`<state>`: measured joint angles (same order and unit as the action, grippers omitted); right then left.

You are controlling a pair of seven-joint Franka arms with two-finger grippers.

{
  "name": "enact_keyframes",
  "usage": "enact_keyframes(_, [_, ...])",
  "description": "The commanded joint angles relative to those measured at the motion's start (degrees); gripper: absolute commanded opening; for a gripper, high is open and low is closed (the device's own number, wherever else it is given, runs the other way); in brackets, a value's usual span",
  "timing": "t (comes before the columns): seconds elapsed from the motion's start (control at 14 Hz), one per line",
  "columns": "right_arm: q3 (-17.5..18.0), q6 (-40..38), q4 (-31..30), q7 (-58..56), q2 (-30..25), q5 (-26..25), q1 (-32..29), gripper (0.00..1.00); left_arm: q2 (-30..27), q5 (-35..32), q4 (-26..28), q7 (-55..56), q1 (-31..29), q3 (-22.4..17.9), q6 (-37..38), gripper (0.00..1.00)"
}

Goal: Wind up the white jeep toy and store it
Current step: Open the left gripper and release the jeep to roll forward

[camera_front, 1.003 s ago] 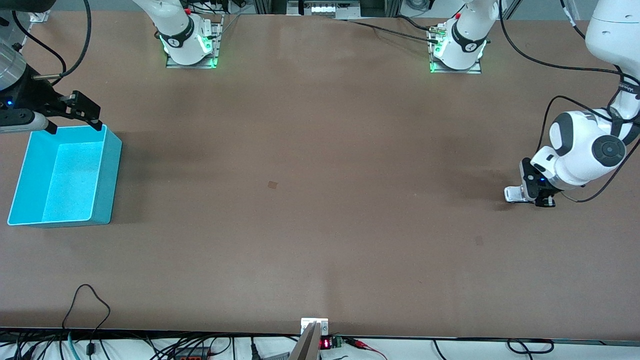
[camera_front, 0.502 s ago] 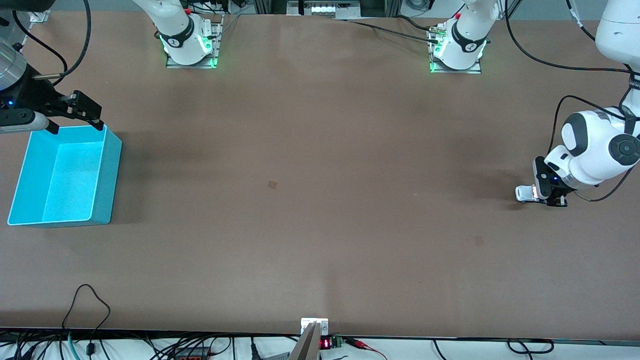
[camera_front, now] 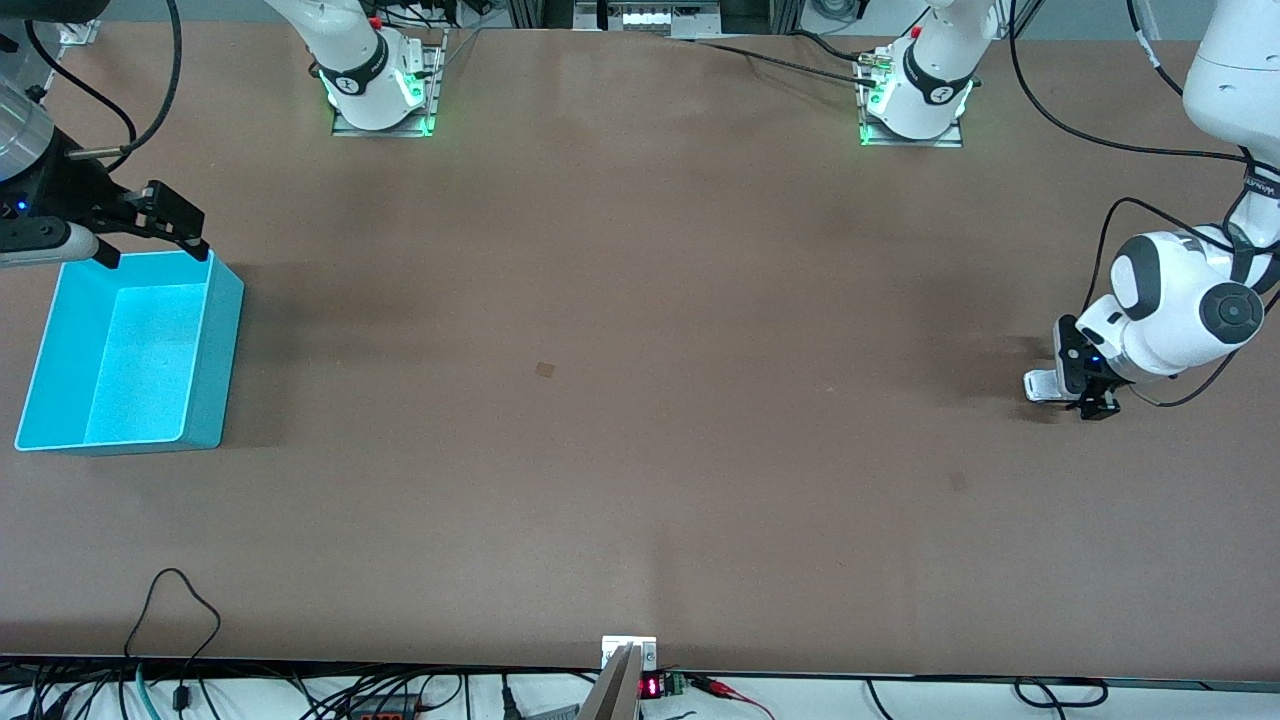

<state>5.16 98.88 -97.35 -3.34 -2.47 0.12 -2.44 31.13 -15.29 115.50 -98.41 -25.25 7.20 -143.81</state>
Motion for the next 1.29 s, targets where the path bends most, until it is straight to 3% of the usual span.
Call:
enact_keyframes(0.0, [0.2, -0.3, 0.5, -0.4, -0.1, 0.9, -0.2, 1.0, -2.2, -1.1, -3.6, 0.0, -0.6, 2.8, 8.7, 1.0])
enact_keyframes(0.5, [-1.6, -0.3, 0.9, -3.4, 0.5, 0.9, -0.9, 1.0, -7.0, -0.4, -8.1, 13.3, -0.6, 8.3, 24.0, 1.0])
enact_keyframes(0.79, [-1.5, -1.0, 1.0, -3.1, 0.4, 1.3, -0.5, 1.0, -8.7, -0.4, -10.9, 26.5, -0.7, 15.1, 32.3, 1.0])
enact_keyframes(1.08, [-1.2, -2.1, 1.1, 1.6, 0.4, 1.4, -0.5, 1.0, -9.2, -1.0, -18.6, 41.8, -0.5, 22.0, 43.8, 1.0])
enact_keyframes(1.22, [-0.9, -2.4, 1.3, 1.1, 0.4, 1.2, -0.3, 1.0, -9.3, -1.0, -21.1, 47.8, -0.6, 24.2, 45.1, 1.0])
